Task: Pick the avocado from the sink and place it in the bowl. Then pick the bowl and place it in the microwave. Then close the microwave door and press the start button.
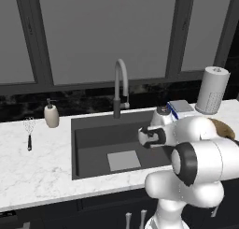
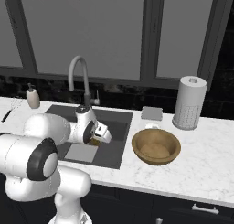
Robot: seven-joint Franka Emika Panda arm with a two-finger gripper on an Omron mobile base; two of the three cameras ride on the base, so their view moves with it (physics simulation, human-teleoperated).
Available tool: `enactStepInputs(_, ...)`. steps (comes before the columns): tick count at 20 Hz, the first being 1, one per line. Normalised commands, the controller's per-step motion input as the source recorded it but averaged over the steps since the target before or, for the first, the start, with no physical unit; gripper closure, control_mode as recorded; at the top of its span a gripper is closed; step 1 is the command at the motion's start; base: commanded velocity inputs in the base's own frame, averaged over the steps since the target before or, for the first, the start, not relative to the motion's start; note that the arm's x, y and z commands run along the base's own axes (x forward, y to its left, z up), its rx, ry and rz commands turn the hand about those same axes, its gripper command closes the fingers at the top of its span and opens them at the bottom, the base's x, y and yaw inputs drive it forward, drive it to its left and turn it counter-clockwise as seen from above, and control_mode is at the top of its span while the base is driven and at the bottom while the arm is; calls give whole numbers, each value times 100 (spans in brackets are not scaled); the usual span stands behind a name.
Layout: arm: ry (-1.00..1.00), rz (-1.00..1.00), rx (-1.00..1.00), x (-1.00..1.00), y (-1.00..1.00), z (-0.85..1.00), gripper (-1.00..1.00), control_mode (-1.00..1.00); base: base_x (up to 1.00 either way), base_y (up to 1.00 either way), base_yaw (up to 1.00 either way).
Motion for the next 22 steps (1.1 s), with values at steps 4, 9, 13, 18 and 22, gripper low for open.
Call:
enactStepInputs(4,0,-15,0,-34,-45,99,100,-100,0,0,0)
enactStepInputs(9,0,-12,2,-34,-80,91,100,-100,0,0,0)
enactStepInputs(13,3,-11,6,-26,-84,77,100,-100,0,0,0)
enactStepInputs(18,11,-8,8,-12,-91,20,100,-100,0,0,0)
enactStepInputs(22,19,-4,9,0,-100,0,100,-100,0,0,0)
